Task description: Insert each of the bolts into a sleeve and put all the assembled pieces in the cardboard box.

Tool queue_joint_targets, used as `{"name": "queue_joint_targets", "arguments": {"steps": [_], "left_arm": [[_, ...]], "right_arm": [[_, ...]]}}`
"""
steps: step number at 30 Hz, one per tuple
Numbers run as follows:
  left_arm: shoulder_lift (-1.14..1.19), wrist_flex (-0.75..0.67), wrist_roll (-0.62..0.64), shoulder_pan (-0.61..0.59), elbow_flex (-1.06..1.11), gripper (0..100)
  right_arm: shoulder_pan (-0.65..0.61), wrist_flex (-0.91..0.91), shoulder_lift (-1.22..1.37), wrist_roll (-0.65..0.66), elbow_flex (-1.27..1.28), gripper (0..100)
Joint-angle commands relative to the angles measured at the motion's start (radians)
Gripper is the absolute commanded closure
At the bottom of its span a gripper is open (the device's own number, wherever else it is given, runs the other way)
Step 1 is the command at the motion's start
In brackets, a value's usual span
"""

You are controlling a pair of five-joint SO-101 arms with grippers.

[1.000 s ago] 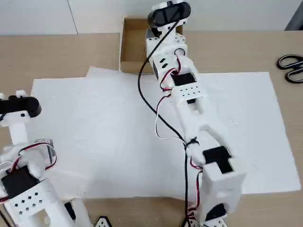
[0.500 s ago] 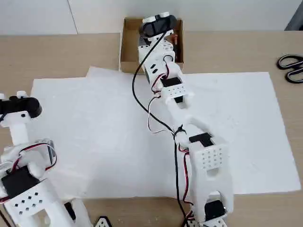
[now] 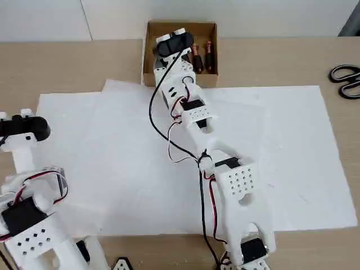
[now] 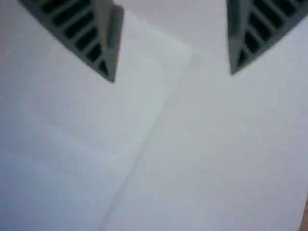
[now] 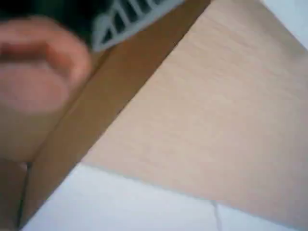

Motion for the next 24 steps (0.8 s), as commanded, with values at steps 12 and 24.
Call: {"name": "queue_joint_targets", "arguments": {"steps": [12, 24], "left_arm": [[-0.014, 0.002, -0.006, -0.002, -0.038, 85], [-0.014, 0.006, -0.006, 0.003, -0.171, 85]], "right_arm": [[0.005, -0.025, -0.033, 0.012, -0.132, 84.2], [0.102, 0.354, -0.306, 0.011, -0.262, 84.2]]}}
